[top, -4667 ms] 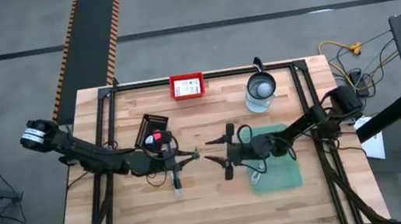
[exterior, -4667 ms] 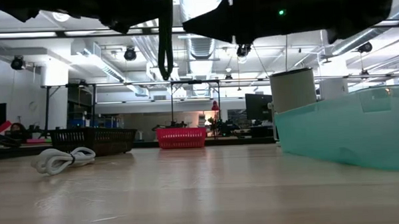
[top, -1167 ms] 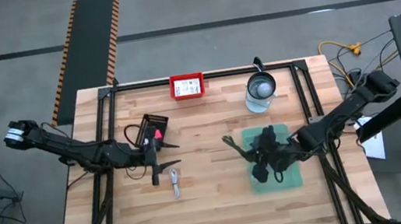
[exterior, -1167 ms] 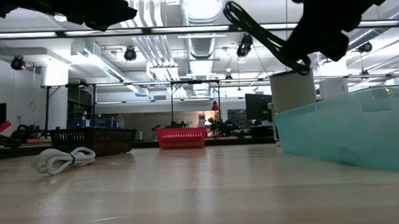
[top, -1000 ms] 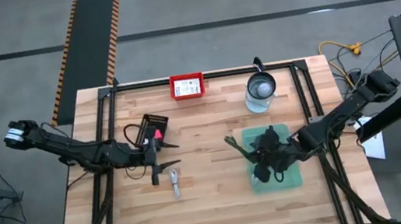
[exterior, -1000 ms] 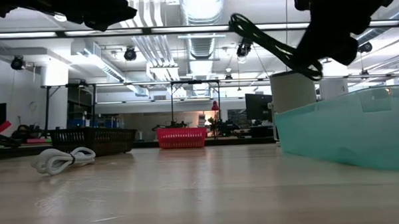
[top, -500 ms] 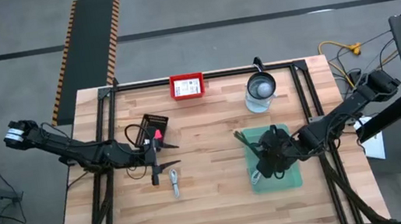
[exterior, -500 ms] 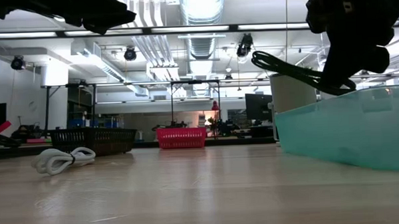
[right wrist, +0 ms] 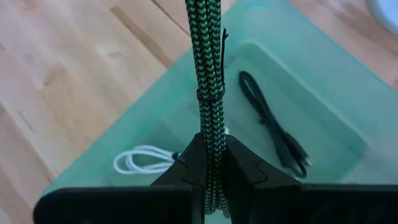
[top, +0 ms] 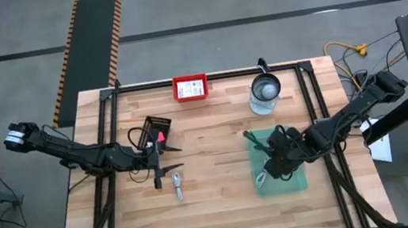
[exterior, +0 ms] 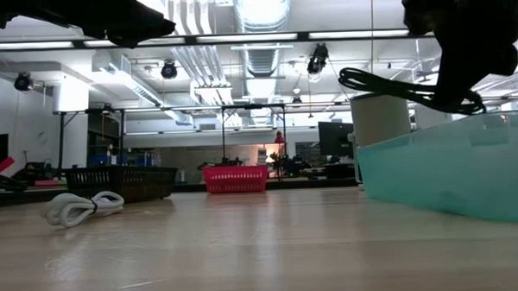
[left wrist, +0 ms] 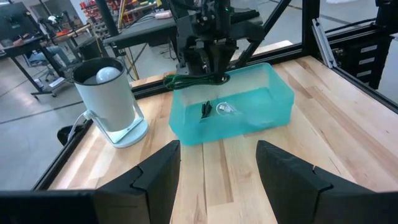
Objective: Pick and place items into bin
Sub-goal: Put the green charger cable into the green bin
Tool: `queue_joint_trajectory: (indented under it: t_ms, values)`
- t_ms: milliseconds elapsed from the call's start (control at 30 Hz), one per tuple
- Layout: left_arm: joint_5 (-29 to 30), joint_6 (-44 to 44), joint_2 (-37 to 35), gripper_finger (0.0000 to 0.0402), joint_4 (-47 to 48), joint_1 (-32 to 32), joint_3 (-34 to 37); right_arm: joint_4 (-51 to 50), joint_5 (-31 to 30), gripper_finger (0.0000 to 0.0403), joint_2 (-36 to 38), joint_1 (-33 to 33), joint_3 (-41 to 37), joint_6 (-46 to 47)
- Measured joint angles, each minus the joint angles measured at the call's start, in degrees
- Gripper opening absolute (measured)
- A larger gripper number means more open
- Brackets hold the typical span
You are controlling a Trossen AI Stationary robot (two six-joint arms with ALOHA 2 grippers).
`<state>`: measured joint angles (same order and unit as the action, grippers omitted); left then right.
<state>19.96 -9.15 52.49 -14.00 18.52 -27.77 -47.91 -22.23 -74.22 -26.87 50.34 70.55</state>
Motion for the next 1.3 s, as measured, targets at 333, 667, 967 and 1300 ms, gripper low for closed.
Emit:
queue_joint_trajectory:
  t_ms: [333,667,967,1300]
  values:
    - [0.0,0.9,0.4,0.0194,0.0,0.0,0.0,-2.9,7.1,0.0018,0.0,-0.1,1.0,2.7]
    - [0.0,1.4,1.8,0.0194,0.1,0.0,0.0,-4.2,13.4,0.0018,-0.1,-1.8,-2.0,11.2]
    - [0.0,1.5,1.8,0.0194,0.0,0.0,0.0,-7.0,12.5,0.0018,-1.3,-1.8,-2.1,15.5]
    - [0.0,1.5,1.8,0.0194,0.0,0.0,0.0,-6.2,17.3,0.0018,-2.4,-1.8,-2.1,16.1]
